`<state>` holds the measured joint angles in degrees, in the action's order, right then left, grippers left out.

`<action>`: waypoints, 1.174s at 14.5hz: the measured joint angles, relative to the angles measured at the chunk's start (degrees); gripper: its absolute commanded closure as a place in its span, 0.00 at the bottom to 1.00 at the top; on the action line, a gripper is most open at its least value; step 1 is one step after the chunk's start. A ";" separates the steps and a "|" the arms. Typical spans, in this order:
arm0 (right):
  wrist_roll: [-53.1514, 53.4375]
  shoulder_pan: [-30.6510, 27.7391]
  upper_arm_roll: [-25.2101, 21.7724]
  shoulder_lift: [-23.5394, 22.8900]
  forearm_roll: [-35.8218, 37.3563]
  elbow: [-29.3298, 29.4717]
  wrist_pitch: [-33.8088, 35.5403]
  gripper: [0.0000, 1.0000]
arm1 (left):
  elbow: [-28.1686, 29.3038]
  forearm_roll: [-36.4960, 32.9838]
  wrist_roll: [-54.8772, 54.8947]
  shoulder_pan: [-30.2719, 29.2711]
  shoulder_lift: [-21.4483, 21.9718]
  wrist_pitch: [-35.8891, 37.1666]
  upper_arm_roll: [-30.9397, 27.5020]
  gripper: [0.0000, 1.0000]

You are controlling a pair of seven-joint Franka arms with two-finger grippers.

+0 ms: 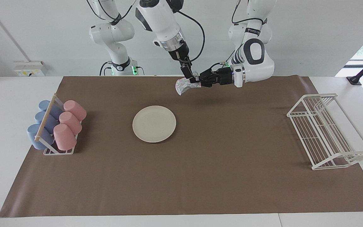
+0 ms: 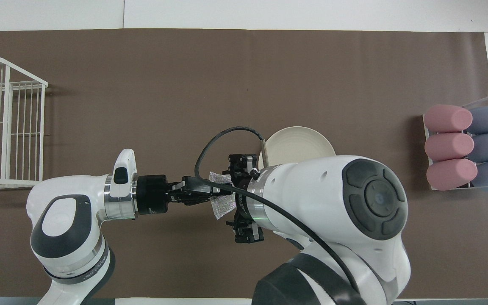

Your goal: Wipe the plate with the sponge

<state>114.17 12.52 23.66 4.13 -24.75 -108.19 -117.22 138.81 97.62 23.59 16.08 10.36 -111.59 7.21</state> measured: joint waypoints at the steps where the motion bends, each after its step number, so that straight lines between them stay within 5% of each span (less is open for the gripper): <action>1: -0.35 -0.15 -0.12 0.00 0.00 -0.05 0.00 0.00 | 0.01 0.00 0.04 0.00 0.00 0.00 0.00 1.00; 9: -14.20 -0.44 -0.41 2.66 0.00 -7.09 -0.02 0.00 | 0.65 0.00 0.94 0.00 0.10 -0.01 0.01 1.00; 17: -15.76 -2.44 -0.46 3.18 0.00 -7.94 -2.88 0.00 | 1.23 0.00 1.14 0.00 0.70 -0.01 -0.03 1.00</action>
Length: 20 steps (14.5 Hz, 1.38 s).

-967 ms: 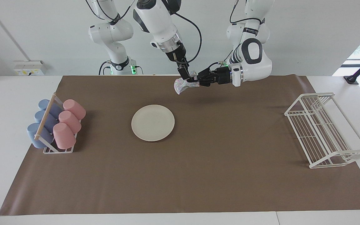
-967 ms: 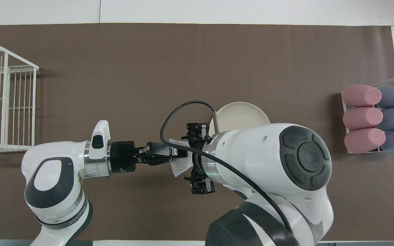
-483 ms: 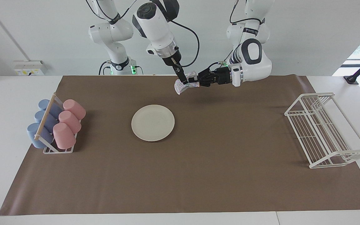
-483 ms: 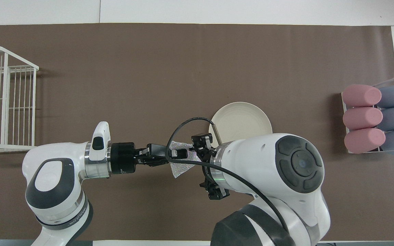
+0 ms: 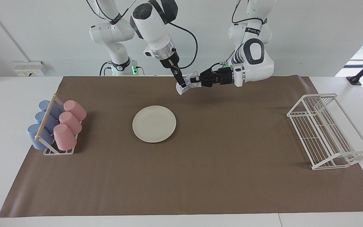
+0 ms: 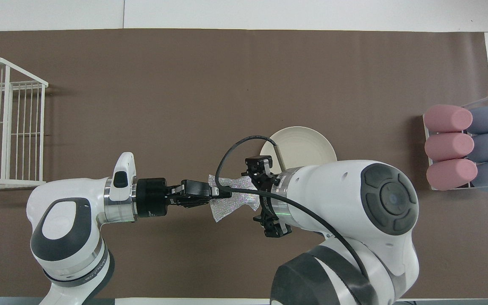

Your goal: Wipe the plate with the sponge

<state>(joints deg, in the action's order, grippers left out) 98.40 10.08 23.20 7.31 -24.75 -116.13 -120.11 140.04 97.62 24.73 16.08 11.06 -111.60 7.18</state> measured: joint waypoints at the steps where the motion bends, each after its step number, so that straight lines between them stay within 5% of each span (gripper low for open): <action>1: 0.04 -0.10 0.00 -0.02 0.00 -0.06 -0.29 0.00 | 0.04 0.00 0.00 0.00 0.04 0.00 0.00 1.00; 13: 3.99 2.36 0.27 -4.19 0.00 0.33 -6.81 0.00 | 0.33 0.00 0.08 0.00 0.35 0.00 -0.18 1.00; 14: 4.20 2.82 0.31 -4.18 0.00 0.33 -6.83 0.11 | 0.42 0.00 0.08 0.00 0.38 0.00 -0.18 1.00; 17: 4.27 3.08 0.29 -4.18 0.00 0.33 -6.85 0.86 | 0.56 0.00 0.08 0.00 0.42 0.00 -0.18 1.00; 18: 4.22 3.08 0.29 -4.18 0.00 0.33 -6.85 1.00 | 0.57 0.00 0.08 0.00 0.43 0.00 -0.18 1.00; 20: 4.06 3.03 0.24 -4.18 -0.01 0.33 -6.85 1.00 | 0.57 0.00 0.09 -0.01 0.49 -0.04 -0.25 1.00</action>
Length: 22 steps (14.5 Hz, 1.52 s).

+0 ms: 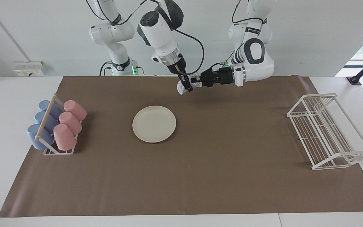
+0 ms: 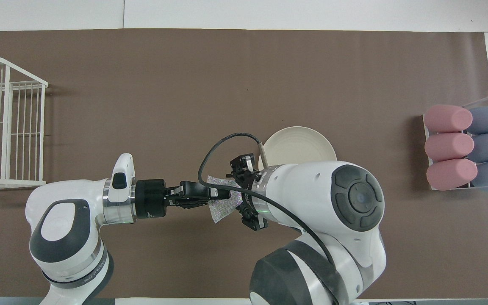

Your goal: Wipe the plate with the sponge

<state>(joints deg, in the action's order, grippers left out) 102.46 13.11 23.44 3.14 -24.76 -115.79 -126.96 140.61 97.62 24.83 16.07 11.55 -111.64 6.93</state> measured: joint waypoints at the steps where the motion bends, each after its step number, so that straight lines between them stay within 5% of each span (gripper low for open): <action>1: -0.15 -0.02 -0.02 0.00 0.00 0.00 0.00 1.00 | 0.00 0.00 0.00 -0.01 0.03 -0.06 -0.05 1.00; 4: -0.31 -0.07 -0.04 0.00 0.00 0.00 0.00 1.00 | 0.00 0.09 0.00 0.00 0.06 -0.19 -0.09 1.00; 6: -0.90 -0.18 -0.04 0.00 0.00 0.00 0.00 1.00 | -0.01 0.20 0.04 0.00 0.06 -0.31 -0.01 0.00; 13: -12.33 -6.38 -0.25 -0.76 0.00 -2.58 -0.73 1.00 | 0.07 0.19 0.04 0.00 0.69 -0.41 -0.02 0.00; 22: -34.52 -10.51 -0.40 -9.25 0.00 -14.09 -17.69 1.00 | 0.49 -1.74 0.04 0.01 0.69 -6.95 0.04 0.00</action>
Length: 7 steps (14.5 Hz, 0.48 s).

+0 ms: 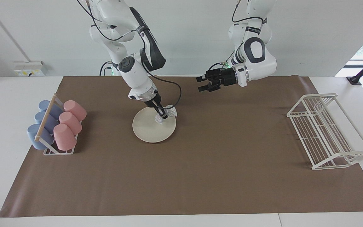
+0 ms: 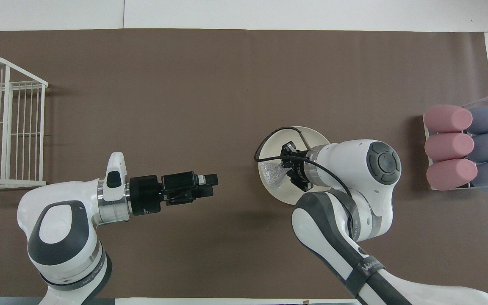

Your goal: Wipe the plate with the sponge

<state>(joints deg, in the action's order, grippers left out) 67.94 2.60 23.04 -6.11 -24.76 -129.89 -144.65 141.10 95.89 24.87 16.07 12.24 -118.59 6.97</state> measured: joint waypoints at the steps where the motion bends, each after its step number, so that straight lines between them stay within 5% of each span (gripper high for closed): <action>1: -1.37 -0.06 -0.02 -0.67 0.00 -1.01 -0.83 1.00 | 0.15 -1.64 0.00 0.00 0.00 -1.16 0.00 0.00; 7: -4.10 -0.06 -0.02 -3.65 0.00 -2.11 -2.24 1.00 | 0.56 -12.13 -3.19 -0.98 -0.16 -5.77 -0.35 0.00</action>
<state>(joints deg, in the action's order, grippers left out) 63.84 2.54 23.02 -9.76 -24.76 -132.00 -146.89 141.66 83.75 21.68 15.09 12.07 -124.37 6.62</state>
